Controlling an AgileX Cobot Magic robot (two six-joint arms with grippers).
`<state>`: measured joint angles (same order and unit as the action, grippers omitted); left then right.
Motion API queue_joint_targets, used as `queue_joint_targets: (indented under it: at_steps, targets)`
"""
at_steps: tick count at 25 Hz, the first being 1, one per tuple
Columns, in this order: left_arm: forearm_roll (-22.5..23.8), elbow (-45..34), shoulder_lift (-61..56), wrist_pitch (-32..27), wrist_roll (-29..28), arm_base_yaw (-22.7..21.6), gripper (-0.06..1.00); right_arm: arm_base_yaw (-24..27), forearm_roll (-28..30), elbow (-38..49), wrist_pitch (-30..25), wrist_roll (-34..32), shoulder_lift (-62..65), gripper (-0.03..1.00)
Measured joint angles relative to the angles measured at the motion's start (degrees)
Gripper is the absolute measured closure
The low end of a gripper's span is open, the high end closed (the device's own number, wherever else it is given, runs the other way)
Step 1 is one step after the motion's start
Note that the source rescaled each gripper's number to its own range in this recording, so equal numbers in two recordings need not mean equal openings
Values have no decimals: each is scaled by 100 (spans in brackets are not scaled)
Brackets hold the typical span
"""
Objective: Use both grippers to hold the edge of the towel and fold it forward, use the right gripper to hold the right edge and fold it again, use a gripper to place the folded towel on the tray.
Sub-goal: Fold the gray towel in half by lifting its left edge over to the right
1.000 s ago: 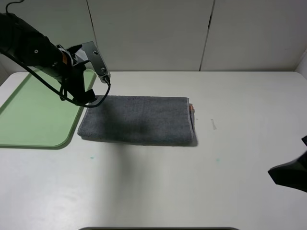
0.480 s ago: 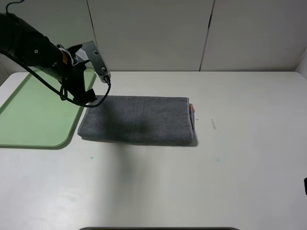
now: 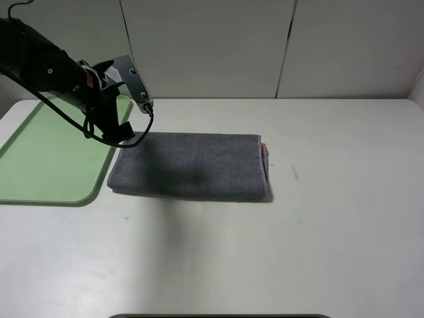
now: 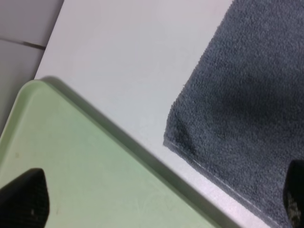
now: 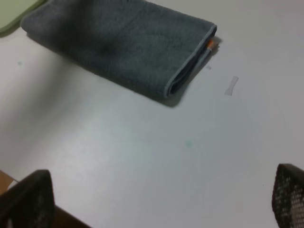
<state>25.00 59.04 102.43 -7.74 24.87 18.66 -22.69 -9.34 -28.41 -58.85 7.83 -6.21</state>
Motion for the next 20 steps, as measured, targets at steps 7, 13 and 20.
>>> queue_joint_targets:
  at_steps: [7,13,20]
  targets:
    - [0,0,0,0,0,0,-5,680,-66,0,0,0,0,-3]
    - [0,0,0,0,0,0,-4,1912,-78,0,2,0,493,-3]
    - [0,0,0,2,0,0,-4,2698,-102,0,2,0,657,-3]
